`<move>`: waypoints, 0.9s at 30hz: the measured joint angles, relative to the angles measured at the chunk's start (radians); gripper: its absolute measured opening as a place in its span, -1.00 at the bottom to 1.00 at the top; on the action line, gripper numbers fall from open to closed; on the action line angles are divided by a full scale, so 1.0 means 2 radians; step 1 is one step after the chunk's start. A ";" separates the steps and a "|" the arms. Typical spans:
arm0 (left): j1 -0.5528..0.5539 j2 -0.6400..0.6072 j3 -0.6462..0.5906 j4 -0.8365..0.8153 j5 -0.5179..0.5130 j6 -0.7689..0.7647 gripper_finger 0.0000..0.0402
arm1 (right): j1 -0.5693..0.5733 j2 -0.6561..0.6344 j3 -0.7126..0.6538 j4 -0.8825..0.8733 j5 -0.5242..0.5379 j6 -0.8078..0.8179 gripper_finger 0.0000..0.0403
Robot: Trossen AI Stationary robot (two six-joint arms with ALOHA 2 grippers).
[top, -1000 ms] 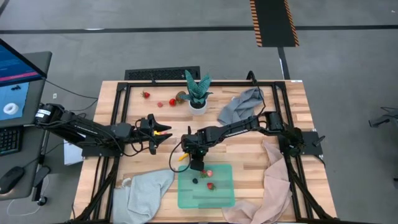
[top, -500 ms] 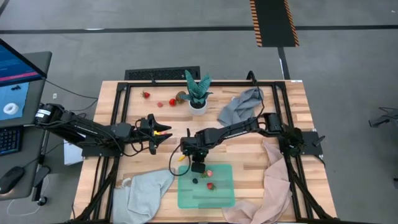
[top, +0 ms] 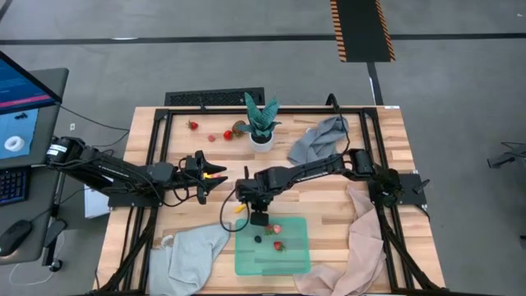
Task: Pick and placing Produce into tupperware
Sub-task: Put the red cherry into the green bin
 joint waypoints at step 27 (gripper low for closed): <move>0.000 0.000 0.000 0.002 0.000 -0.001 -0.17 | 0.036 -0.002 0.124 -0.095 0.024 0.001 -0.73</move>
